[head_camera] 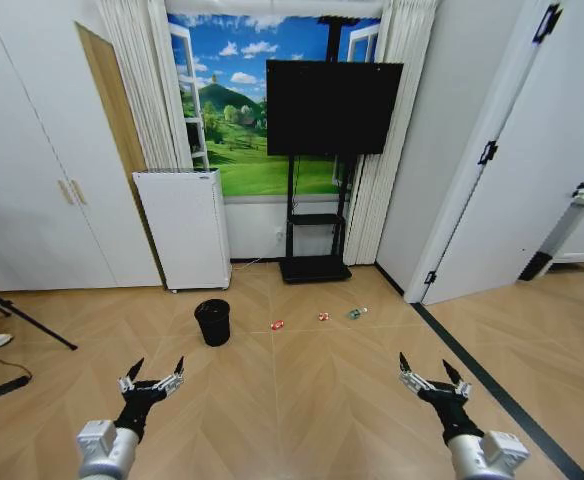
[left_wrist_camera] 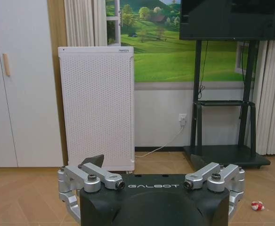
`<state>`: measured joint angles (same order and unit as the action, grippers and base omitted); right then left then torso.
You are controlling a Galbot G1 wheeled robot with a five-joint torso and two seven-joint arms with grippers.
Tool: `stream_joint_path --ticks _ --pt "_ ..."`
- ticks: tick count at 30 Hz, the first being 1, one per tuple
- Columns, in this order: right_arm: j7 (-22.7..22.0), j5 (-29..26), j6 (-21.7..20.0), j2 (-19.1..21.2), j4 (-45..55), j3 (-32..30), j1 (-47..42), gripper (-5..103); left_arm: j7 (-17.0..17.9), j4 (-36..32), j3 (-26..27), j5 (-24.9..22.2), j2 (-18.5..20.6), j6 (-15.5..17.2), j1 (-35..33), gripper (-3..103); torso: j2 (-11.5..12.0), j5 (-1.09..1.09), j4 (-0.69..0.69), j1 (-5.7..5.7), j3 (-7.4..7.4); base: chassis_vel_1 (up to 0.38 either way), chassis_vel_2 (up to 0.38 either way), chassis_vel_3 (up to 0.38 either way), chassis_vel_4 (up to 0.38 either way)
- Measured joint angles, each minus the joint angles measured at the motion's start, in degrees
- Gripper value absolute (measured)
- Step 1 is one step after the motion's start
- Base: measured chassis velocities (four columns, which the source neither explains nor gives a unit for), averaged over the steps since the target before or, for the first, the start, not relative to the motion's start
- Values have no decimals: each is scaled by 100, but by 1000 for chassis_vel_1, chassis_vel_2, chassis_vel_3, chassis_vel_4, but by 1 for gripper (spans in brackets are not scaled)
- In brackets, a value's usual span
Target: Pick up the trash bin and place the garbage on the floor into it.
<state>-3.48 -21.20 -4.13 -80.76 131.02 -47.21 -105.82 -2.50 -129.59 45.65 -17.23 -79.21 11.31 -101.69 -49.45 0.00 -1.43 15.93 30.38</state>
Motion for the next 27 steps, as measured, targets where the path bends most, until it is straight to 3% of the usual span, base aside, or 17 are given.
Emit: stream_joint_path --ticks 27 --pt "8 30 -23 -42 -42 47 94 100 8 0 -14 123 -144 -11 -55 100 0 0 0 0 0 0 0 0 0"
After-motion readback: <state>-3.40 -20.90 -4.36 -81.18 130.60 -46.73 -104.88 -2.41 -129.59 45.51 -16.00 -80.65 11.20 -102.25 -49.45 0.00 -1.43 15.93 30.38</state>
